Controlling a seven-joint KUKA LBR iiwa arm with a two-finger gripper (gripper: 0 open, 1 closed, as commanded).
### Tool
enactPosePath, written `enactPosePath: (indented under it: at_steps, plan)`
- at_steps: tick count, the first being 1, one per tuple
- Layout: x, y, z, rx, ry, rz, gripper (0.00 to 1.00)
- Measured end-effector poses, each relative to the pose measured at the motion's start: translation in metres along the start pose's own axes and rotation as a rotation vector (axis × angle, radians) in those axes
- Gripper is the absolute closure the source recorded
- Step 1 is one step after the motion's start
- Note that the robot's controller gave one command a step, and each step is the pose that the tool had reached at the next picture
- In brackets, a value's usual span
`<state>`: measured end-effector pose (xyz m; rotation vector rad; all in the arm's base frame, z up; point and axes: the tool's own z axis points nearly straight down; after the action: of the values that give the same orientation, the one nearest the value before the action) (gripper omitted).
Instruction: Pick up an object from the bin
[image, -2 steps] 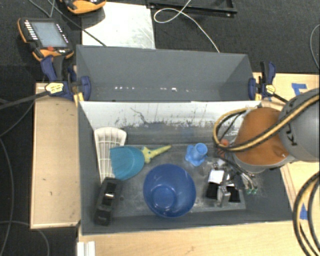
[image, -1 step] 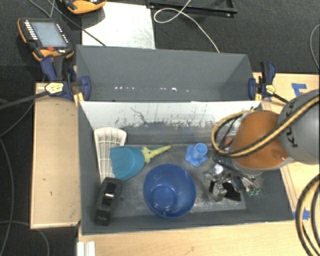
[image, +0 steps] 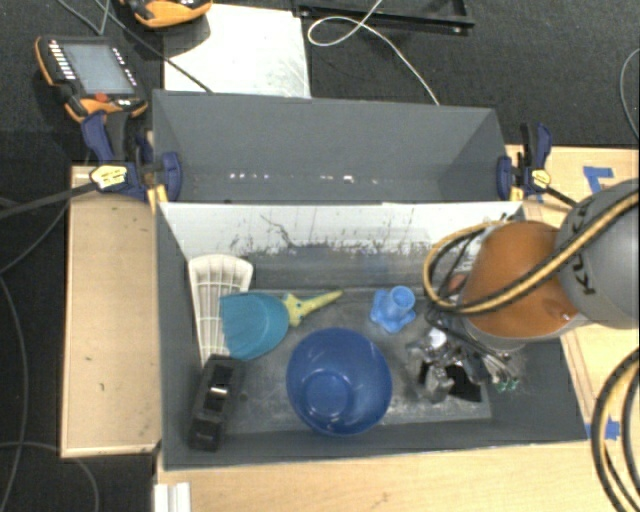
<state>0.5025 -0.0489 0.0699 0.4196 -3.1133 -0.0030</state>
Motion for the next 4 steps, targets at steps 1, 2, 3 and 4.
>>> enactPosePath:
  at_steps: [1, 2, 3, 4]
  plan:
    - [0.01, -0.013, -0.006, -0.002, 0.001, -0.049, 1.0]
    - [-0.002, -0.012, -0.008, -0.003, 0.002, -0.042, 1.0]
    - [0.002, -0.032, -0.054, -0.002, 0.0, -0.043, 1.0]
    - [-0.028, -0.023, -0.032, -0.009, 0.008, -0.046, 1.0]
